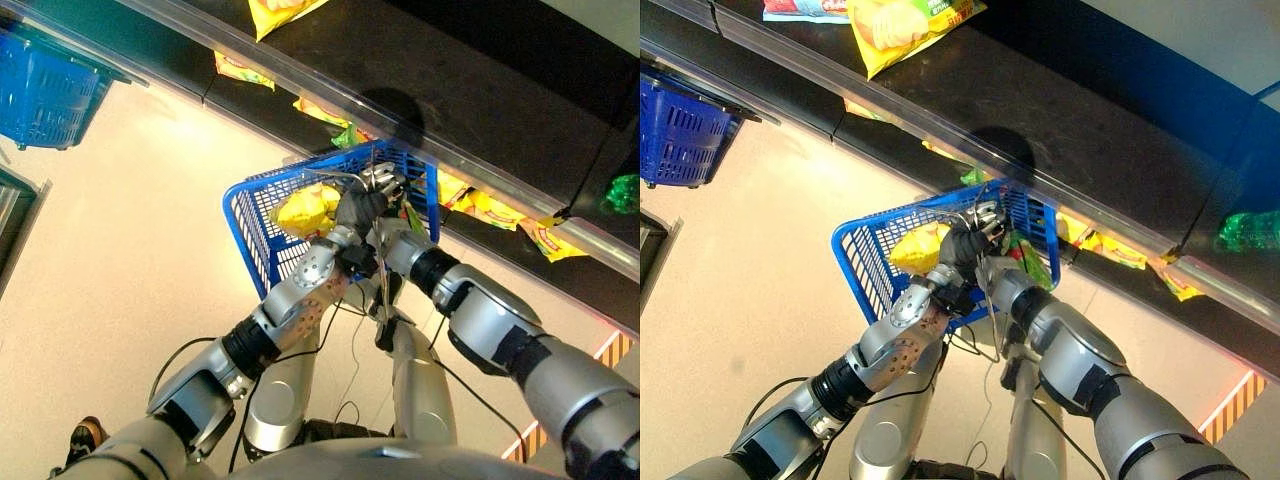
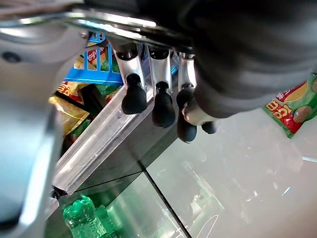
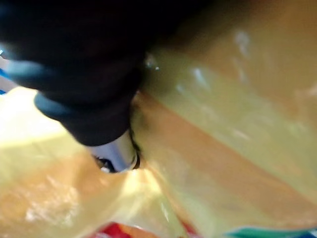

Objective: Pick up the snacks into the basket

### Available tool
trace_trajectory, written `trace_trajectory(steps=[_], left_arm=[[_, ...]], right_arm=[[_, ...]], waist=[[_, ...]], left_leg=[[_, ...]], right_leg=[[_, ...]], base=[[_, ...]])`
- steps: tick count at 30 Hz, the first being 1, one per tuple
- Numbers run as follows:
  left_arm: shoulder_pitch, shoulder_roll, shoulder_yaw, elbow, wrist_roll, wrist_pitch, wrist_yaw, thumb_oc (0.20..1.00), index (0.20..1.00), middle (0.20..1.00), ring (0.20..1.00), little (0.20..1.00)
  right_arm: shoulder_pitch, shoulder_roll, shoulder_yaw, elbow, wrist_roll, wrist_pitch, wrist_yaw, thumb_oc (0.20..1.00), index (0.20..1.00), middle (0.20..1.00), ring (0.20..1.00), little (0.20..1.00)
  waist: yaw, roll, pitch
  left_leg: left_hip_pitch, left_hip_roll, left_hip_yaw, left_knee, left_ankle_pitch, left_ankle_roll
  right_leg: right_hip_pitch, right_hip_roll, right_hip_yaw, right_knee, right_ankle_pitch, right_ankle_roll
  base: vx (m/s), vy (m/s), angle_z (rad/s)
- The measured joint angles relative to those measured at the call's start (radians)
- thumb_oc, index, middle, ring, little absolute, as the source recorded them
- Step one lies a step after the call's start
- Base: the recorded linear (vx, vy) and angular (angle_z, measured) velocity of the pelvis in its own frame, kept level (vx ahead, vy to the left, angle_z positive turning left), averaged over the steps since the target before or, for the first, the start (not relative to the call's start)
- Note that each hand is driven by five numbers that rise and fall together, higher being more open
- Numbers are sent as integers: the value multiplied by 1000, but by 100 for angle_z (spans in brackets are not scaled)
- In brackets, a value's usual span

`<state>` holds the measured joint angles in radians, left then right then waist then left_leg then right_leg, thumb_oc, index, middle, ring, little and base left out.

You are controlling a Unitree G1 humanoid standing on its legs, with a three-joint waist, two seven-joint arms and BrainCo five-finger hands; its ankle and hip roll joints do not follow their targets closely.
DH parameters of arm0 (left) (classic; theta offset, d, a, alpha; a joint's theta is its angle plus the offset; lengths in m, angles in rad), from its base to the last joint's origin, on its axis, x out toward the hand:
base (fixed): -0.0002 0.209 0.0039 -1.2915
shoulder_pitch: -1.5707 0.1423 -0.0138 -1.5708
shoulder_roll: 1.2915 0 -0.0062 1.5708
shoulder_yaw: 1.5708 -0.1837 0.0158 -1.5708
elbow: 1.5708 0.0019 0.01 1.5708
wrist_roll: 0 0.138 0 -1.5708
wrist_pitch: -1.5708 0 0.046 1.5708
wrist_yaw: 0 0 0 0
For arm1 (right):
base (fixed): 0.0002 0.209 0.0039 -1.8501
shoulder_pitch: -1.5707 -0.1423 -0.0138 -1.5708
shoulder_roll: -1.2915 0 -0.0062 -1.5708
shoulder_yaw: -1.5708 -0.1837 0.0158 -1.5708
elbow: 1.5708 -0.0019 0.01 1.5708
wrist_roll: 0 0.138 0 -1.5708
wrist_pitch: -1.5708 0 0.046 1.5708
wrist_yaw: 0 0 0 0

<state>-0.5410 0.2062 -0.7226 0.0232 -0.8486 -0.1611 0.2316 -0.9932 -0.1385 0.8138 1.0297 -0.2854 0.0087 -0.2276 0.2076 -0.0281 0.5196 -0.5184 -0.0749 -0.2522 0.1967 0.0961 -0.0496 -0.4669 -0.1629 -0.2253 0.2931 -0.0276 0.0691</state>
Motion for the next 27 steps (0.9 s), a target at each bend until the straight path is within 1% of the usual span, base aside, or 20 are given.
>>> trace_trajectory(steps=[5, 6, 7, 8, 9, 11, 12, 13, 15, 16, 17, 18, 19, 20, 22, 23, 24, 25, 26, 27], left_arm=[[-2, 8, 19, 1, 0, 0, 16, 200, 200, 200, 200, 200], [-1, 12, 21, 1, 0, 0, 16, 200, 200, 200, 200, 200], [2, 23, 32, 7, 0, 1, 19, 200, 200, 200, 200, 200], [6, 33, 39, 14, 0, 3, 23, 200, 200, 200, 200, 200], [28, 53, 65, 18, 0, 9, 27, 200, 200, 200, 200, 200], [58, 66, 98, 18, 1, 11, 31, 200, 200, 200, 200, 200], [92, 71, 135, 17, 4, 11, 30, 200, 200, 200, 200, 200], [108, 71, 154, 16, 4, 11, 31, 200, 200, 200, 200, 200], [151, 89, 205, 11, 9, 13, 20, 200, 200, 200, 200, 200], [199, 102, 248, 4, 11, 13, 14, 200, 200, 200, 200, 200], [224, 120, 268, 3, 11, 14, 10, 200, 200, 200, 200, 200], [275, 149, 300, 3, 12, 18, -7, 200, 200, 200, 200, 200], [324, 160, 328, 0, 12, 22, -24, 200, 200, 200, 200, 200], [411, 173, 392, -2, 12, 27, -36, 200, 200, 200, 200, 200], [491, 185, 446, -4, 12, 41, -50, 200, 200, 200, 200, 200], [548, 195, 490, -13, 13, 58, -98, 200, 200, 200, 200, 200], [598, 192, 523, -15, 13, 63, -105, 200, 200, 200, 200, 200], [631, 190, 550, -16, 13, 66, -114, 200, 200, 200, 200, 200], [679, 185, 569, -16, 13, 71, -136, 200, 200, 200, 200, 200], [688, 183, 570, -16, 13, 75, -145, 200, 200, 200, 200, 200]], right_arm=[[21, -4, -32, -32, 0, 6, -1, 1000, 1000, 1000, 1000, 1000], [28, -14, -36, -53, 0, 12, -1, 1000, 1000, 1000, 1000, 1000], [63, -39, -52, -137, -1, 14, -2, 1000, 1000, 1000, 1000, 1000], [87, -43, -75, -172, -1, 14, -4, 1000, 1000, 1000, 1000, 1000], [141, -54, -119, -258, -1, 17, -8, 1000, 1000, 1000, 1000, 1000], [200, -79, -157, -348, -1, 13, -15, 1000, 1000, 1000, 1000, 1000], [281, -94, -227, -454, 0, 12, -22, 1000, 1000, 1000, 1000, 1000], [306, -103, -240, -484, 0, 12, -29, 1000, 1000, 1000, 1000, 1000], [411, -136, -324, -575, 2, 4, -28, 1000, 1000, 1000, 1000, 1000], [487, -156, -384, -646, 5, -14, -32, 1000, 1000, 1000, 1000, 1000], [523, -177, -401, -666, 5, -17, -29, 1000, 1000, 1000, 1000, 1000], [593, -219, -439, -704, 7, -28, -20, 1000, 1000, 1000, 1000, 1000], [651, -237, -483, -739, 17, -35, -8, 1000, 1000, 1000, 1000, 1000], [734, -260, -544, -775, 33, -46, 3, 1000, 1000, 1000, 1000, 1000], [816, -296, -582, -785, 44, -46, 26, 1000, 1000, 1000, 1000, 1000], [891, -305, -639, -848, 44, -51, 58, 1000, 1000, 1000, 1000, 1000], [928, -305, -662, -870, 46, -53, 67, 1000, 1000, 1000, 1000, 1000], [956, -303, -689, -886, 55, -60, 78, 1000, 1000, 1000, 1000, 1000], [1007, -304, -720, -914, 73, -74, 100, 1000, 1000, 1000, 1000, 1000], [1027, -301, -731, -917, 86, -78, 115, 1000, 1000, 1000, 1000, 1000]], waist=[[-4, 0, 0], [-5, -1, 1], [-5, -8, 5], [-15, -11, 7], [-28, -13, 7], [-49, -14, 7], [-51, -15, 6], [-51, -16, 6], [-67, -17, 5], [-80, -20, 3], [-83, -23, 1], [-90, -26, -1], [-93, -26, -1], [-112, -36, -14], [-128, -50, -43], [-133, -53, -51], [-140, -62, -72], [-146, -63, -92], [-148, -63, -136], [-155, -64, -152]], left_leg=[[6, 2, 10, 1, 0, 0], [10, 3, 12, 2, 0, 0], [26, 5, 24, 1, -1, 1], [41, 7, 32, 0, -2, 2], [70, 5, 33, -8, -2, 2], [95, 7, 40, -16, -4, 3], [113, 9, 47, -25, -3, 5], [122, 10, 51, -31, -5, 5], [139, 16, 65, -37, -5, 6], [154, 18, 69, -44, -5, 8], [164, 19, 72, -47, -9, 13], [180, 20, 85, -49, -11, 15], [197, 21, 93, -53, -15, 17], [224, 21, 106, -62, -20, 21], [234, 23, 119, -76, -24, 26], [265, 24, 126, -89, -31, 29], [282, 25, 140, -100, -31, 32], [290, 26, 145, -105, -35, 33], [310, 27, 153, -126, -34, 37], [324, 28, 159, -137, -36, 35]], right_leg=[[1, 1, 10, 1, 3, -1], [2, 2, 12, 1, 4, -2], [12, 3, 22, 1, 5, -1], [24, 3, 28, 1, 5, -1], [52, 2, 28, -4, 6, 0], [76, 3, 35, -15, 8, 3], [89, 3, 42, -18, 9, 3], [93, 3, 46, -19, 10, 4], [105, 5, 59, -32, 15, 7], [125, 7, 62, -48, 23, 11], [133, 7, 64, -57, 24, 11], [150, 9, 74, -69, 29, 11], [167, 10, 80, -81, 34, 16], [196, 9, 86, -107, 45, 15], [206, 12, 98, -133, 54, 17], [242, 12, 103, -158, 58, 21], [253, 14, 110, -174, 64, 22], [264, 15, 114, -191, 69, 24], [290, 17, 119, -230, 80, 27], [300, 18, 123, -242, 83, 27]], base=[[-3, 26, -5], [6, 45, -14], [15, 35, -17], [32, 46, -15], [26, 27, -9], [31, 35, -9], [53, 54, -13], [53, 63, -20], [73, 75, -19], [94, 81, -11], [114, 78, -17], [113, 79, -19], [88, 53, -30], [148, 98, -26], [146, 98, -21], [120, 79, -24], [119, 79, -25], [127, 62, -29], [121, 65, -19], [170, 103, -15]])
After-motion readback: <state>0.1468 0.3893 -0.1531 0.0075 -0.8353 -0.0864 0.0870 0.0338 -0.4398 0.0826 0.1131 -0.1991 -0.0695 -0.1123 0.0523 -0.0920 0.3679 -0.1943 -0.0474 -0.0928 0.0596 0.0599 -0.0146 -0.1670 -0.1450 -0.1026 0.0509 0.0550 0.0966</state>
